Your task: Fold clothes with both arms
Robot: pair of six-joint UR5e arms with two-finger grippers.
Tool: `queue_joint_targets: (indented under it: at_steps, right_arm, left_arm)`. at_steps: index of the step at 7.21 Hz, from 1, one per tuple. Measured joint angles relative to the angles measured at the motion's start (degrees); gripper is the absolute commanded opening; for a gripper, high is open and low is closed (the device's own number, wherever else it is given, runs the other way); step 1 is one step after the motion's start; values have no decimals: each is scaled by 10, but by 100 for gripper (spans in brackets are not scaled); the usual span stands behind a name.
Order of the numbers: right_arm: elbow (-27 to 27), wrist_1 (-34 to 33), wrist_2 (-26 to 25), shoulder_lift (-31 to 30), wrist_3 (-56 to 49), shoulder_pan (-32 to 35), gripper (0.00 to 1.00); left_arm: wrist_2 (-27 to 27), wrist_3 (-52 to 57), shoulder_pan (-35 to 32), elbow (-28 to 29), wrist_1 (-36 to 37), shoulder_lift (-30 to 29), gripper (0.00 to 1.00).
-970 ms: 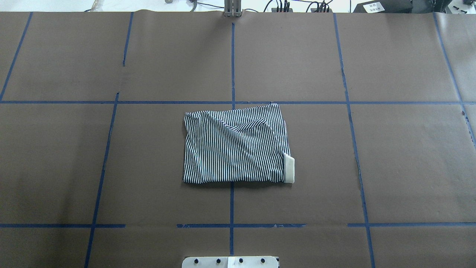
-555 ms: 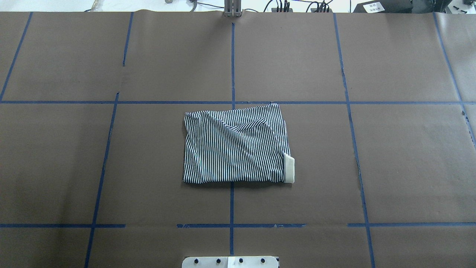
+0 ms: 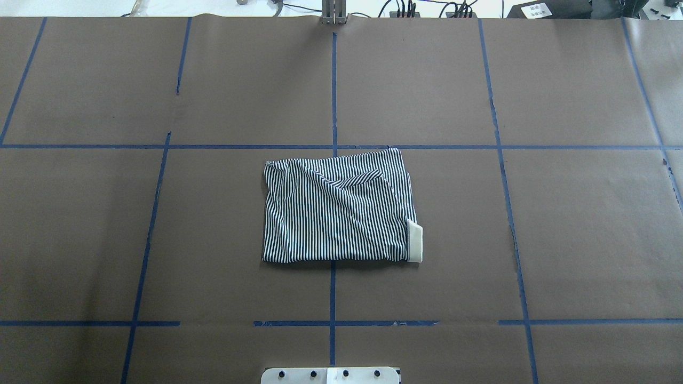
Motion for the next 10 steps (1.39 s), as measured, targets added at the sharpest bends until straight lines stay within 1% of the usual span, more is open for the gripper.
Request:
queue_joint_targets:
  at_steps: [1,2,10]
  right_arm:
    - [1,0,0,1,0,0,100]
    - [1,0,0,2,0,0,100]
    - [0,1,0,8,0,-1,100]
  left_arm:
    - [-17,0,0,3,1,0,100]
    - [-21,-1,0,3,1,0,100]
    - [-23,-1,0,0,-1,-1,100]
